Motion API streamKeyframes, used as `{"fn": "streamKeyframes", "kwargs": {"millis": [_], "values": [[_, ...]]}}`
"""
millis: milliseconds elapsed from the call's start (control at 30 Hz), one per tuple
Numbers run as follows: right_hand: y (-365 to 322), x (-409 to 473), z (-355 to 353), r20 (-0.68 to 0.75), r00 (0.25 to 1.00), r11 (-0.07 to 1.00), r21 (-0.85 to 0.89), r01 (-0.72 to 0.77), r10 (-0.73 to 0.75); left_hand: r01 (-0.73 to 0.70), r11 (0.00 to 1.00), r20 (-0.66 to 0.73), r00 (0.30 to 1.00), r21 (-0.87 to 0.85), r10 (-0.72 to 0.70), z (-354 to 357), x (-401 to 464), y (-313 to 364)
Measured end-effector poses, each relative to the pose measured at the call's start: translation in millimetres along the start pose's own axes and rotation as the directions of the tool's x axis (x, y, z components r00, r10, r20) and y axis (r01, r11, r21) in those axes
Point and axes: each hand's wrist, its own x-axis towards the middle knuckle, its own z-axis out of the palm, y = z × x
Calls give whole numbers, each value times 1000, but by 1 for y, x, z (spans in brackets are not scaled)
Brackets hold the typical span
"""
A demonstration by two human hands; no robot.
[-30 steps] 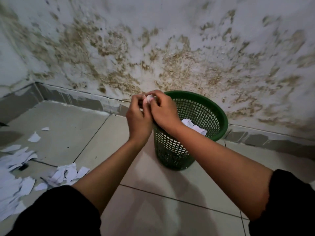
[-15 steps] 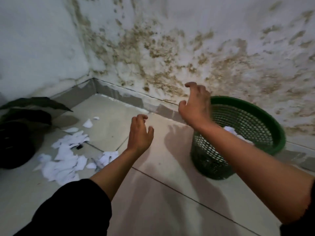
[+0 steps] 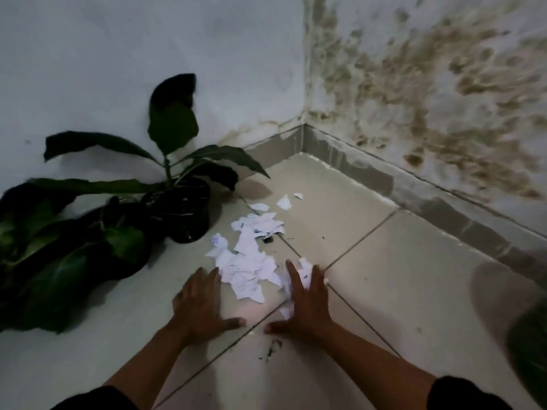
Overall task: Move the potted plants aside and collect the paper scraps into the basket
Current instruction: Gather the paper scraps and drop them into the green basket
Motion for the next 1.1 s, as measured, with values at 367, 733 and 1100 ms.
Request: {"fn": "streamKeyframes", "kwargs": {"millis": [367,733,1100], "values": [[-10,102,-8,-356,917,949,182,256,-179,3,849,-428,863,-528,-269,12,87,32],[-5,232,-62,-212,976,996,-65,-54,39,63,943,-485,845,-328,-225,18,95,32],[-39,215,-33,-375,858,934,-77,348,-351,49,934,-475,851,-355,-225,18,95,32]]}}
